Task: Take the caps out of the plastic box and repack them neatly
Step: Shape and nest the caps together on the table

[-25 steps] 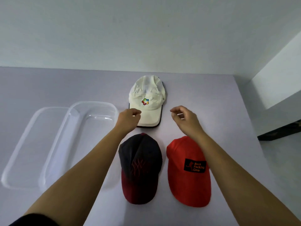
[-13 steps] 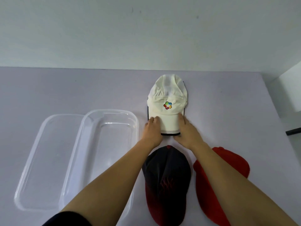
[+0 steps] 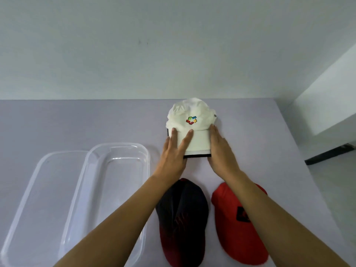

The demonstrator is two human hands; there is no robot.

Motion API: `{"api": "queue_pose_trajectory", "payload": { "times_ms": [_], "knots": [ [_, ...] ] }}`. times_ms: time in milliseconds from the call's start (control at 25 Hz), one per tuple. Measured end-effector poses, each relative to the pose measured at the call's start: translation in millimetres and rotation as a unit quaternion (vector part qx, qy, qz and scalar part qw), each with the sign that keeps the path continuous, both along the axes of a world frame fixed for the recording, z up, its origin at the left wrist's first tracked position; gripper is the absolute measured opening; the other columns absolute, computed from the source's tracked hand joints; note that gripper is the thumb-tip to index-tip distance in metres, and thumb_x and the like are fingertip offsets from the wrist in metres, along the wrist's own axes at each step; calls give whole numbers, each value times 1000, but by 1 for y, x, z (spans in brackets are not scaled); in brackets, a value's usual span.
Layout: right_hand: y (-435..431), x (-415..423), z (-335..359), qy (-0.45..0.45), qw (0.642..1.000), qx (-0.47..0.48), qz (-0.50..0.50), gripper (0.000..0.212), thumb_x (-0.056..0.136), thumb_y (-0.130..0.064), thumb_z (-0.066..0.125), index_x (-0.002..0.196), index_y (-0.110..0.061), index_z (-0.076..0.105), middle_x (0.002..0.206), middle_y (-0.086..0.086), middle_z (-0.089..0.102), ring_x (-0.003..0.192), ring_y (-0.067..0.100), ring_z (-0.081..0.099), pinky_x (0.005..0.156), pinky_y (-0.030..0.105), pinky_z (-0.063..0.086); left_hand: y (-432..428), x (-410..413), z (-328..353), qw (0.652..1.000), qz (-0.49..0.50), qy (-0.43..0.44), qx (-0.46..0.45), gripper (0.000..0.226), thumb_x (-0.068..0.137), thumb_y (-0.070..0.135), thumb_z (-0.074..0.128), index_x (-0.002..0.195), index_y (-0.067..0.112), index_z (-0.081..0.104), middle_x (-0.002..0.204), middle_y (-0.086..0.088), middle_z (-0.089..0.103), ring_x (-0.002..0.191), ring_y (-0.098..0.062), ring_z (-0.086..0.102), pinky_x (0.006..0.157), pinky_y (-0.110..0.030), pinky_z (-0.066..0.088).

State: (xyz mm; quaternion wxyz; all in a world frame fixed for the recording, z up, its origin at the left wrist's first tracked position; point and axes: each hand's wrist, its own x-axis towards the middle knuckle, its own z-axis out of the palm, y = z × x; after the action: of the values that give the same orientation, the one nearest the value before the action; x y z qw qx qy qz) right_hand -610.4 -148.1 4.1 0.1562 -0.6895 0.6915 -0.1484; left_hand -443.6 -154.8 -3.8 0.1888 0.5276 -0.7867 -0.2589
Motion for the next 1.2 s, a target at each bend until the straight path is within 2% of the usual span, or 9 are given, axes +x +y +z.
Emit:
{"api": "queue_pose_trajectory", "payload": {
  "times_ms": [120,200,440,560,720,840,960,1080,1200],
  "knots": [
    [17,4,25,-35,999,-42,2,80,85,1,52,149,-7,5,158,13,13,142,31,24,115,42,18,8,11,27,998,38,48,-10,84,86,4,54,149,20,0,158,-22,1,143,-40,18,111,-48,30],
    [31,14,44,-125,990,-62,-11,80,87,-5,52,150,-15,4,158,6,16,141,26,28,115,41,27,19,11,41,993,45,113,-1,81,88,3,48,149,19,-2,160,-14,-1,148,-28,8,115,-41,25],
    [66,54,92,-394,917,-18,-62,64,96,-6,43,147,-25,9,133,-34,22,124,-10,33,82,-9,27,53,-7,69,936,56,341,66,69,94,10,36,149,8,-5,157,1,8,138,14,14,114,-13,18],
    [76,66,104,-389,921,-8,-25,43,99,0,31,139,-14,22,149,1,27,138,11,26,87,-7,28,63,-18,68,914,99,371,131,69,94,38,36,150,22,0,157,10,8,143,8,5,120,-25,12],
    [68,69,98,-433,901,-22,-16,53,98,-4,38,143,-21,16,137,-28,27,118,-25,30,93,-6,29,68,-10,92,903,100,414,55,59,95,11,37,144,19,5,150,11,15,134,18,20,107,-4,22],
    [72,65,96,-448,894,7,-11,52,95,4,37,142,-14,28,141,-9,40,124,-2,45,81,-3,40,70,-4,95,895,104,432,48,58,97,5,37,144,17,5,143,20,18,119,34,24,97,3,25],
    [72,54,93,-405,913,-52,-1,68,94,-6,45,147,-30,11,148,-23,24,128,-21,26,96,-1,28,70,15,92,944,67,323,24,71,88,12,40,147,15,-1,153,13,11,137,16,14,106,-2,21],
    [74,39,74,-308,945,-105,20,78,88,-13,49,146,-41,6,160,-2,7,141,-8,8,105,4,22,72,36,86,984,21,179,-13,83,84,22,47,146,38,-6,160,3,-7,145,-6,-1,108,-9,21],
    [87,59,70,-435,895,-95,5,77,89,-2,49,142,-48,17,159,-2,13,144,4,17,113,23,28,84,29,89,967,31,253,5,75,86,14,42,142,50,7,159,13,-3,147,-4,1,116,-24,21]
  ]
}}
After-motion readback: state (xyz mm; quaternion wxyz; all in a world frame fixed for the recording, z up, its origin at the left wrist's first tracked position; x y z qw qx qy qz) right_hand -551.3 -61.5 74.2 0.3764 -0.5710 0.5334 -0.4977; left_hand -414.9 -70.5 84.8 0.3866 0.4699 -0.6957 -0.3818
